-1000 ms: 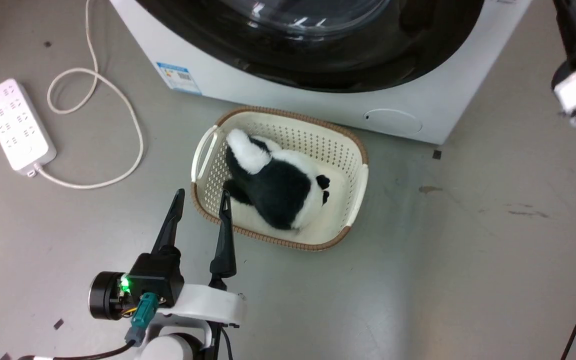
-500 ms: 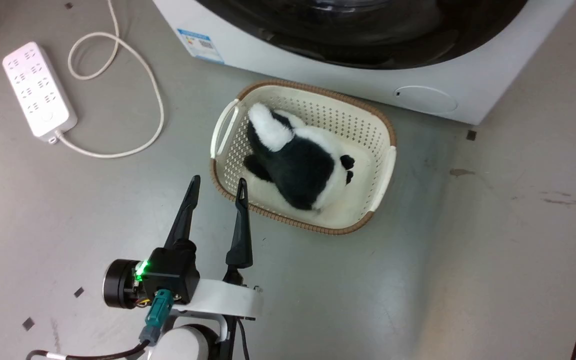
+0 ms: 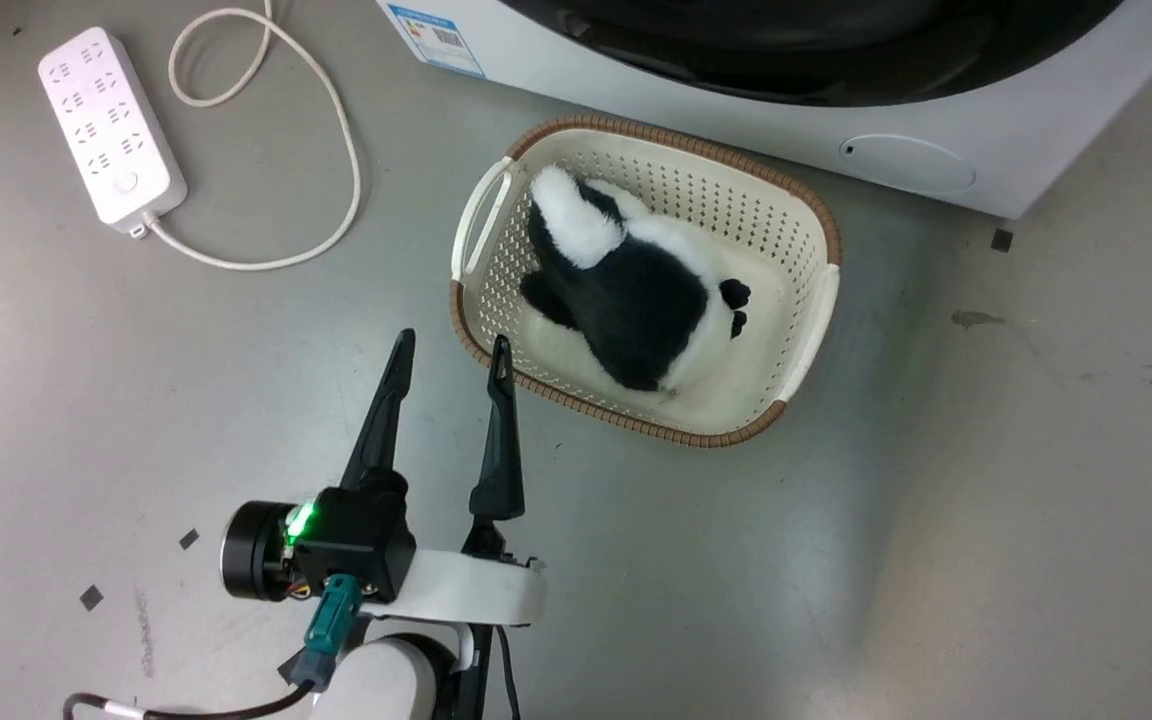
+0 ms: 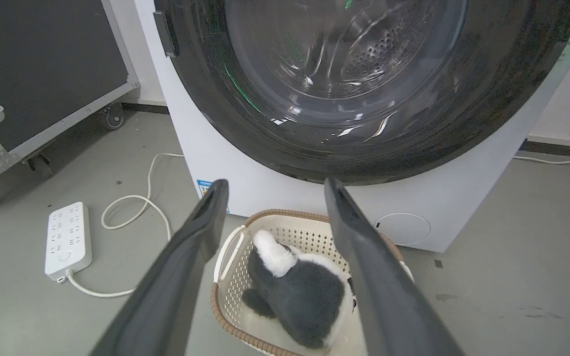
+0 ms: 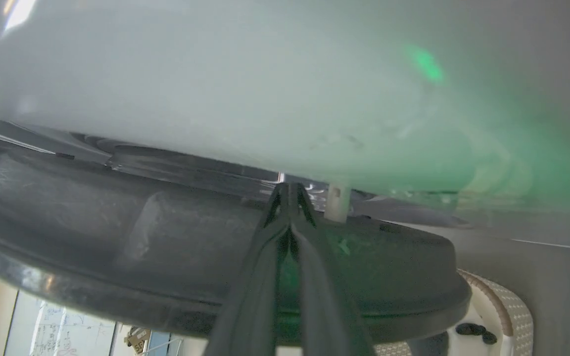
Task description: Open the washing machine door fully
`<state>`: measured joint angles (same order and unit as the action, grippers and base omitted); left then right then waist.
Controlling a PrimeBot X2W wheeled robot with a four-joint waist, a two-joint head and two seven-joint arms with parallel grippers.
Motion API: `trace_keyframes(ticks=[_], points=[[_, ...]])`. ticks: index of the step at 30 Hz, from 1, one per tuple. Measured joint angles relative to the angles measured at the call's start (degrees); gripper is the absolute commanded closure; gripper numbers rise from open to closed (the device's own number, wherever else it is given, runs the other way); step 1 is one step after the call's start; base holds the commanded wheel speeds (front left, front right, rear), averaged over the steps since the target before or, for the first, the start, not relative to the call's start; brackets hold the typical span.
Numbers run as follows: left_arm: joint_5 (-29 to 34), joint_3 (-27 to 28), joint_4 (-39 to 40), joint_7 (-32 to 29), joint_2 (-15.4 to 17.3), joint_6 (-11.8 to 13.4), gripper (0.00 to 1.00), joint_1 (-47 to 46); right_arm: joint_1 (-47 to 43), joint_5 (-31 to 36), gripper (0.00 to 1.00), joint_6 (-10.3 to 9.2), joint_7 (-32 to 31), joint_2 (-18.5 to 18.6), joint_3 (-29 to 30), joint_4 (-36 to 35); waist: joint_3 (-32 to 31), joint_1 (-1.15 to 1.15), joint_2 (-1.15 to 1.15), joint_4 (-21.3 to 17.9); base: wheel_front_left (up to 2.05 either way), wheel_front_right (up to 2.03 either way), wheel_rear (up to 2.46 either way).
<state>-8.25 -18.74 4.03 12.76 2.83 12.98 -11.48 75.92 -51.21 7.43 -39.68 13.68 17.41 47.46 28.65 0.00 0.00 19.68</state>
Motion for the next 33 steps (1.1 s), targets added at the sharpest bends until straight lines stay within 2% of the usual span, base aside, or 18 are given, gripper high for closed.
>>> trace_keyframes(ticks=[11, 17, 26, 33], points=[[0.6, -0.1, -0.6, 1.5, 0.0, 0.0, 0.00, -0.5, -3.6, -5.8, 1.00, -0.01, -7.8, -1.5, 2.9, -2.4, -1.3, 0.00, 0.00, -0.4, 0.00, 0.00, 0.00], [1.1, 0.6, -1.5, 1.9, 0.0, -0.2, 0.00, -0.3, -10.4, -7.9, 1.00, -0.01, -11.3, -4.4, 3.5, -7.2, -4.2, -0.01, 0.00, -1.1, 0.00, 0.00, 0.00], [2.4, 1.8, -2.5, 1.9, 0.0, -1.6, 0.00, 1.9, -25.2, -8.4, 1.00, 0.00, -15.2, -9.5, -0.5, -18.3, -9.3, -0.01, 0.00, -2.1, 0.00, 0.00, 0.00], [2.6, 2.1, -3.3, 1.9, 0.0, -2.8, 0.00, 3.4, -35.2, -13.7, 1.00, 0.00, -16.7, -10.2, -6.7, -24.2, -12.2, -0.02, 0.00, -1.9, 0.00, 0.00, 0.00]])
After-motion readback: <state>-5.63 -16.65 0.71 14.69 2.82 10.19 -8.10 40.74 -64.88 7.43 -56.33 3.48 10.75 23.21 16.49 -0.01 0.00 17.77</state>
